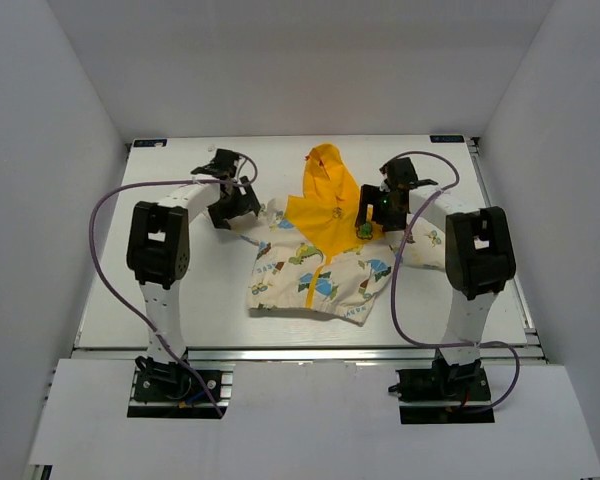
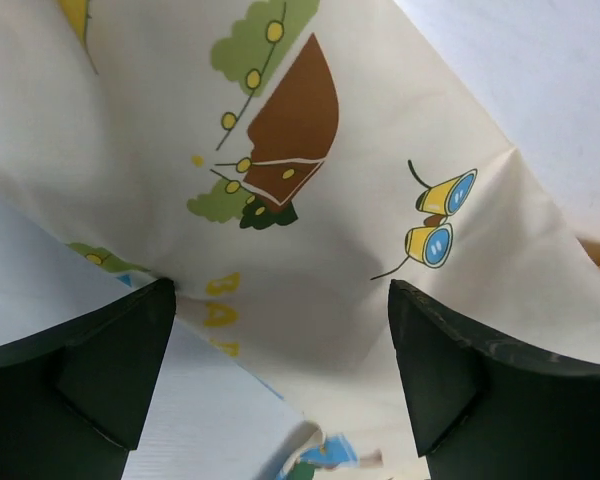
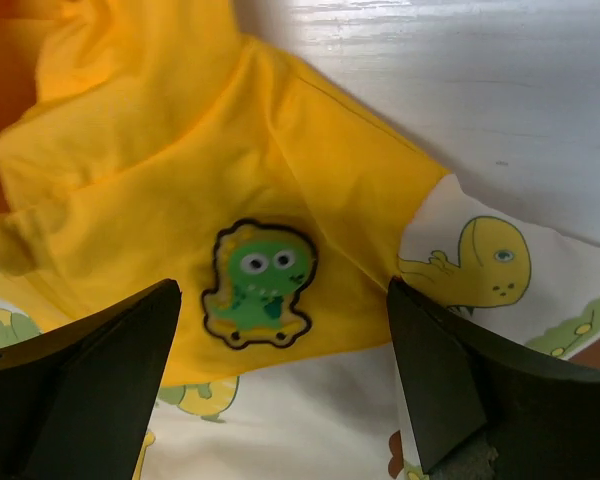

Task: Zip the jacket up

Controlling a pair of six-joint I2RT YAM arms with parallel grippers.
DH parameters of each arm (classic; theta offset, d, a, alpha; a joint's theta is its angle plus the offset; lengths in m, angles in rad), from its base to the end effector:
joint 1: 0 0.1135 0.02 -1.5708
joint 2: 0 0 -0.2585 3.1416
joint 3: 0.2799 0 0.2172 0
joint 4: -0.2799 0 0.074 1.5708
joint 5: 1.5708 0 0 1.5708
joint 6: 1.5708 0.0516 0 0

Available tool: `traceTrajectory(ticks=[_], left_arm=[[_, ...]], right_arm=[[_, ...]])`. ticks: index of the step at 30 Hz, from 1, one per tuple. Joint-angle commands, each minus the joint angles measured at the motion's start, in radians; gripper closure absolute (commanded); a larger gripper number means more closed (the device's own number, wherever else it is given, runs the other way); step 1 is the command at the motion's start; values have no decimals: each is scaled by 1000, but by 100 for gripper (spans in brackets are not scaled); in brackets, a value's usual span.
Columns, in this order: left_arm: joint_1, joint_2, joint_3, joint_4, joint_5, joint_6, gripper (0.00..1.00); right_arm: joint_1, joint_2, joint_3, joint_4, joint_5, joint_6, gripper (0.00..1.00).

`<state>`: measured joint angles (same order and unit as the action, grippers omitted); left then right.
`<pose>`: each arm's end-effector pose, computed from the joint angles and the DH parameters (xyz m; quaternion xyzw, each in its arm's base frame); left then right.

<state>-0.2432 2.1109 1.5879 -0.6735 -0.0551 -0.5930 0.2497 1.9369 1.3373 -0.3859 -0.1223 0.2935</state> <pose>0.3983 -0.0959 0.1661 -0.1759 0.9663 -0.0508 0.1810 0.3743 0.1020 0.1822 0.0033 0.9559 0.1336 0.2617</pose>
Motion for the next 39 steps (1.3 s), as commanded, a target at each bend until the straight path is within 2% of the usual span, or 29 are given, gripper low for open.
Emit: traceTrajectory(ticks=[1,3,7,11,13,17,22,26,31,34,39], left_arm=[[125,29,-80,2,23,-10,2],[177,31,-106,-35,-38,-19,2],[240,34,-134,-46,-63,-21,2],[242,49,-117,-31,-72,-16,2],[242,67,-69,-73,-66,-14,2],[242,34,-86,-48,-8,2,3],[242,-124,48,-130,-28,6,2],[242,-326,95,-185,-95,-1,2],[242,-589,38,-293,-166,-27,2],[242,-695,-40,-322,-178,-22,2],[242,-807,-131,-334,-204,-13,2]], right_arm=[[-16,54,59,-16,44,45,11],[-29,77,75,-33,75,64,11],[-64,118,89,-28,95,78,11],[-66,151,152,-44,96,67,11],[-66,161,174,-53,92,56,11],[-63,108,187,-13,17,-8,11],[-53,-70,275,-59,73,-80,11],[-56,-269,197,-64,229,-24,11],[-58,-554,-5,-134,341,41,11],[-58,-702,-128,-153,404,82,11],[-58,-891,-242,-119,383,81,10]])
